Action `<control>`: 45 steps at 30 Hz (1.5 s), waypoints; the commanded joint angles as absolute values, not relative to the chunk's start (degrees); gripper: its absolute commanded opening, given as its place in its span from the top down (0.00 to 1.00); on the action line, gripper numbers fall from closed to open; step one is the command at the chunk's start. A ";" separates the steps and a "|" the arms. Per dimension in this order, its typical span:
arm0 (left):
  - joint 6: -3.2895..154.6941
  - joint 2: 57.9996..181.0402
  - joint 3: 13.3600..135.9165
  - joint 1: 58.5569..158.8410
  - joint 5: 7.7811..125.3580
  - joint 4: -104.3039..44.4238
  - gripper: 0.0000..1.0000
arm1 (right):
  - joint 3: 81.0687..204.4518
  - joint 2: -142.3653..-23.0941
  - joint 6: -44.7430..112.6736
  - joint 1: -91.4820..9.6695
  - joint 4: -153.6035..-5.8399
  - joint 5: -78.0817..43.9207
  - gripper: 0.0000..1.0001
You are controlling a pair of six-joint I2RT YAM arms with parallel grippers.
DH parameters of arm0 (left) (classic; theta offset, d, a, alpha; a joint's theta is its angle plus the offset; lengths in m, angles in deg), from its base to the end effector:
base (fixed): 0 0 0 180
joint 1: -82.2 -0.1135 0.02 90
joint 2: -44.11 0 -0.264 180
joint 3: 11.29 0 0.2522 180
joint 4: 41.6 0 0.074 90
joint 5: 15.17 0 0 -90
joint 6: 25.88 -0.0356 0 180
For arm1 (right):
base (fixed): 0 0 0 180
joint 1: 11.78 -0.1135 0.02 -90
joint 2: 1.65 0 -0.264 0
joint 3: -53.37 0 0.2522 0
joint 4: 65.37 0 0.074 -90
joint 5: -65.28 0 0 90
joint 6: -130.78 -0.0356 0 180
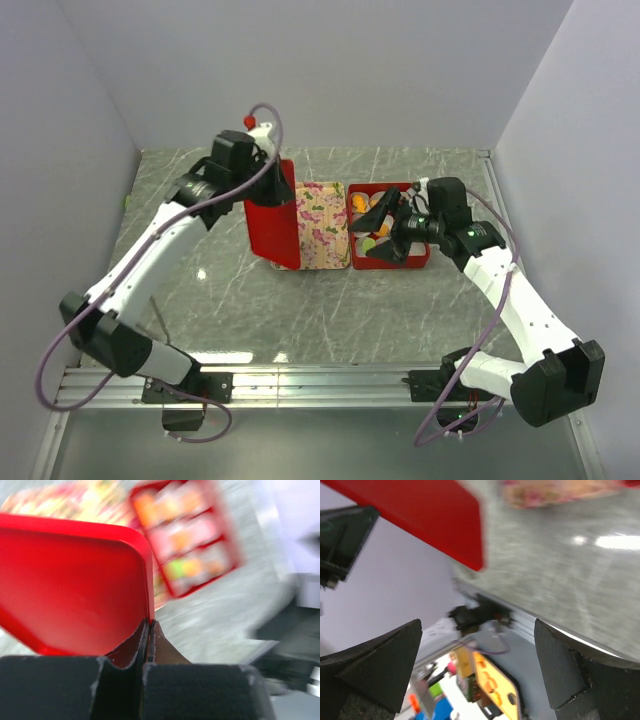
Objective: Pack the cookies
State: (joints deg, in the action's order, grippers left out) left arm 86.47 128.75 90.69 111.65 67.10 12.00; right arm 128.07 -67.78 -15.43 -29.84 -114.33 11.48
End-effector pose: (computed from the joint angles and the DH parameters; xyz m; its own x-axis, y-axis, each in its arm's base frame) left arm 0.2799 -0.1636 0.3869 -0.6975 -0.0389 -0.7155 0.3421 0.8593 -0.3802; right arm 0.2224 0.0946 0.3259 -0.9060 0.4100 -0.1055 0.1350 0.5161 0.8458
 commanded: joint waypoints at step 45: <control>196.22 148.00 99.24 103.82 39.41 -134.54 0.99 | 130.40 -102.36 -83.55 -24.26 1.18 30.65 0.00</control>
State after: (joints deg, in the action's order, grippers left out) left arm 177.83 150.22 98.89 103.56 36.75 -100.96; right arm 126.04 -101.33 -72.25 -22.92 -11.95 32.69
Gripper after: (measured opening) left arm 0.011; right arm 0.997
